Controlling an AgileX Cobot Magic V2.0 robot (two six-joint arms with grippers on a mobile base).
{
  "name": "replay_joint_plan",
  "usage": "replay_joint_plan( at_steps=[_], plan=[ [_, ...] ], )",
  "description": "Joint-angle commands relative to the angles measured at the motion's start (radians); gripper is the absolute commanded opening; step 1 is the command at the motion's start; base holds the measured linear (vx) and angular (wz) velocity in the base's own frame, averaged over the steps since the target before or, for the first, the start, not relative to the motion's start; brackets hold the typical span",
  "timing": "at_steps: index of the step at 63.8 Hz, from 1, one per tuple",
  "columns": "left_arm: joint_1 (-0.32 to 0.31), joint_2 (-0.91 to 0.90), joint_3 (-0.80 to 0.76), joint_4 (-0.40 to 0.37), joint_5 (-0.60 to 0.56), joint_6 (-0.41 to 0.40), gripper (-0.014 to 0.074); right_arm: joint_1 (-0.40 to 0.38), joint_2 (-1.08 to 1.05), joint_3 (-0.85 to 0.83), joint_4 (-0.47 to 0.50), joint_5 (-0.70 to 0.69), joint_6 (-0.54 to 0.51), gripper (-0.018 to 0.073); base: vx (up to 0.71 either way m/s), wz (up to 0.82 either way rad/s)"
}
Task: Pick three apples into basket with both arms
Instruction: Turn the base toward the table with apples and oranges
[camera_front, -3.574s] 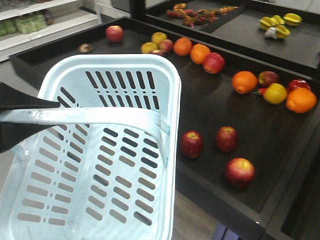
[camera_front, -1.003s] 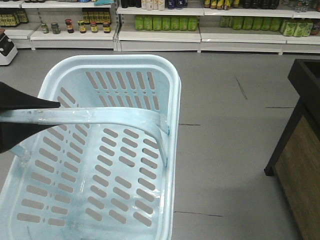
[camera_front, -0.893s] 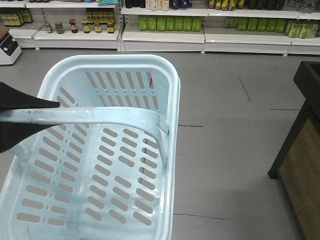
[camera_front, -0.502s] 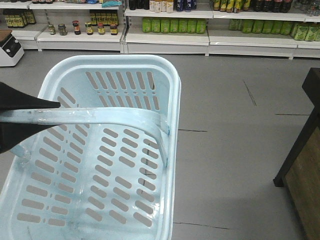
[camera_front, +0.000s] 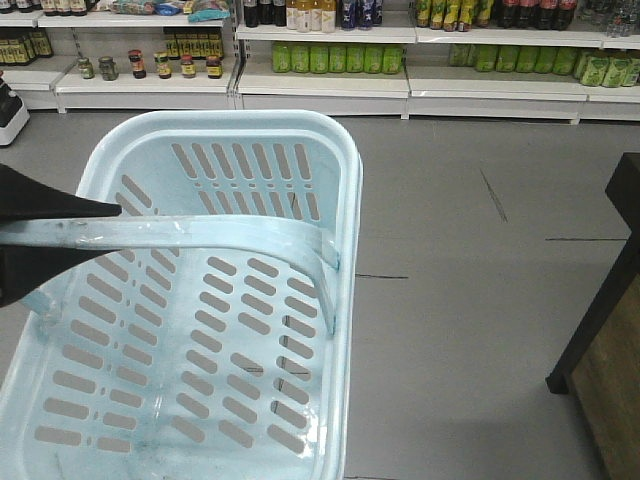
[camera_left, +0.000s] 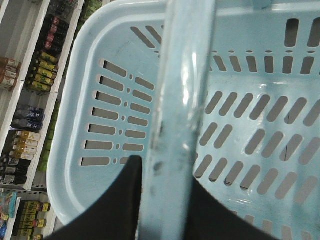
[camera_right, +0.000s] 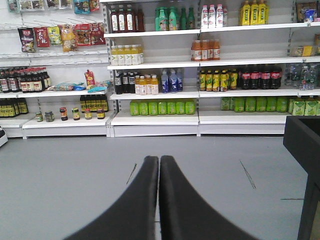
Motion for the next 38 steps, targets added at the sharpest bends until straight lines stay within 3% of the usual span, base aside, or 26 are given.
replay_joint_plan(
  at_steps=[1, 38],
  plan=[
    [-0.005, -0.014, -0.033, -0.015, -0.093, -0.012, -0.0006, -0.008, -0.011, 0.014, -0.006, -0.077, 0.002, -0.0009, 0.13, -0.03],
    [-0.005, -0.014, -0.033, -0.015, -0.093, -0.012, -0.0006, -0.008, -0.011, 0.014, -0.006, -0.079, 0.002, -0.0009, 0.12, -0.03]
  ],
)
